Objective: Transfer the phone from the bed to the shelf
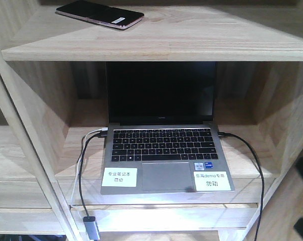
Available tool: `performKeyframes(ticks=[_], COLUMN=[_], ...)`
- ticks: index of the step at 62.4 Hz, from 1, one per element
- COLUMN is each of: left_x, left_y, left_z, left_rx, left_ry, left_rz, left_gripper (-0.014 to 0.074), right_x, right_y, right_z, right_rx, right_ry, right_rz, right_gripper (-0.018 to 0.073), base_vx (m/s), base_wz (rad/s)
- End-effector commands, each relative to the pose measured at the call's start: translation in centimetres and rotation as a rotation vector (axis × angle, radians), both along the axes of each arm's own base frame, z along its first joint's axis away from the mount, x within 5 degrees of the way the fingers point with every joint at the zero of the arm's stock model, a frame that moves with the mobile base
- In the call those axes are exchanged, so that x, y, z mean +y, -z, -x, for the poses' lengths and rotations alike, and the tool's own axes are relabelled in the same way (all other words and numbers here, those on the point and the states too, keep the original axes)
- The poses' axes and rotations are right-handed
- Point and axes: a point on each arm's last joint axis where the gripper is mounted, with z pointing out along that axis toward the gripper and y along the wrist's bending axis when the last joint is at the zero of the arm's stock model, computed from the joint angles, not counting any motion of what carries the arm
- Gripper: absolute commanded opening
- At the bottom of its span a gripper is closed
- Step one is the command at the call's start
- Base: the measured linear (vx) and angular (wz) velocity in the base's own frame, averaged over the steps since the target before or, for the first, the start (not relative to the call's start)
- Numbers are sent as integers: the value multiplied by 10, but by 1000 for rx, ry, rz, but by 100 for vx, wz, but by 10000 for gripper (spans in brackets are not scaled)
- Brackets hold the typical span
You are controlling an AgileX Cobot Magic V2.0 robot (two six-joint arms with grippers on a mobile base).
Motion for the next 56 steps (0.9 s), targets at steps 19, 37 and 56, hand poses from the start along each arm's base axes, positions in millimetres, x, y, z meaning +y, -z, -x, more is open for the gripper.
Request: performKeyframes(ticks=[19, 37, 56], left_x=[0, 0, 0], left_y=[-4, -4, -4], left_z=[0, 0, 0], left_rx=[-71, -71, -71], left_ry=[-3, -3, -3], left_rz=[5, 5, 5], left_gripper=[1, 1, 1], right_x=[-23, -27, -26], right_y=[20, 58, 69], right_z=[14, 30, 32], right_rx=[-119, -178, -129], right_ry=[250, 311, 298], right_rz=[-1, 7, 88], right_gripper=[-5, -5, -5], base_vx=[0, 0, 0], base_wz=[0, 0, 0])
